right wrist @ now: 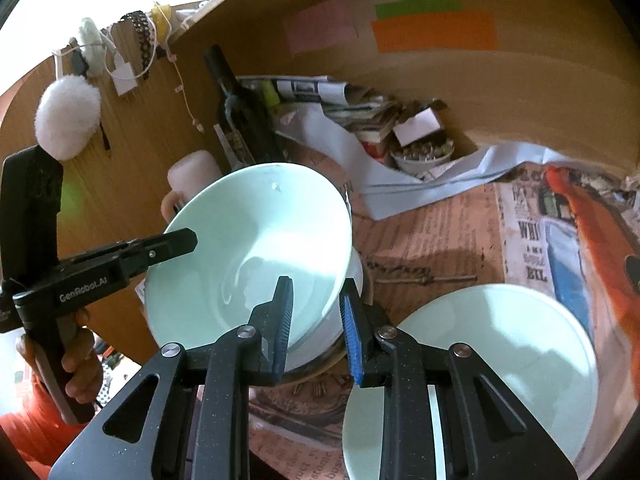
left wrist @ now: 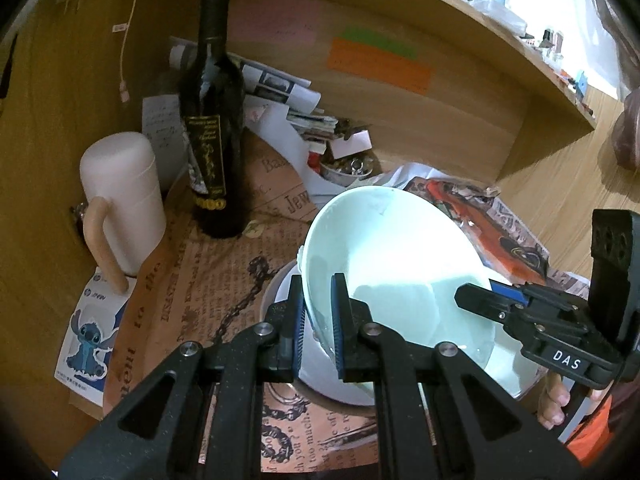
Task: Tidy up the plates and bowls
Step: 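Lower the mint green bowl into the white bowl and open the left tool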
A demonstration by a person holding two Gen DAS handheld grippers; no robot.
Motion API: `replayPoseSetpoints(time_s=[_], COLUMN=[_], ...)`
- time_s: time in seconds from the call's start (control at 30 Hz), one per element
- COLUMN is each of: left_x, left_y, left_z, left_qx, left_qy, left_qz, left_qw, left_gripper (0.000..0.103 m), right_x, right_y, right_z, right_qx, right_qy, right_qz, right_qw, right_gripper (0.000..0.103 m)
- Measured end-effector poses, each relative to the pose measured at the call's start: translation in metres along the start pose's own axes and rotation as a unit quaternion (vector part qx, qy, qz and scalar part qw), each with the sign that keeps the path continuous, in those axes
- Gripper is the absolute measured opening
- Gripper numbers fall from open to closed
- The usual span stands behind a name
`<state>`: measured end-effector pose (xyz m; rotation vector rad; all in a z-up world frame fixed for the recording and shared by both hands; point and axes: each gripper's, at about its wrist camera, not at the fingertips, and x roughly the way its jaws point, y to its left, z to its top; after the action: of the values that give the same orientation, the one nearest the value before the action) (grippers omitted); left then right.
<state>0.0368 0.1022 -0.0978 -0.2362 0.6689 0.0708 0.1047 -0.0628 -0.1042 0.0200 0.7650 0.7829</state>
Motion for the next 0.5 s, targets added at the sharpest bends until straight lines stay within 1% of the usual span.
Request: replayPoseSetpoints(time_s=[0.27,0.5], left_x=[0.008,0.017], left_y=[0.003,0.008], left_z=[-0.011,-0.015], left_qx=[0.000,-0.001], left_qy=[0.009,0.018], left_qz=[0.011,0.016], left_qw=[0.9999,0.9997], left_gripper=[0.011,0.011], right_x=[0.013,0.018], right_y=[-0.001,0.000], right_z=[-0.005,-0.006], right_qx=[0.005,-0.001], right_qy=[0.021,0.025], right_qz=[0.000,-0.005], right_qw=[1.000,1.000], right_gripper=[0.022,0.022])
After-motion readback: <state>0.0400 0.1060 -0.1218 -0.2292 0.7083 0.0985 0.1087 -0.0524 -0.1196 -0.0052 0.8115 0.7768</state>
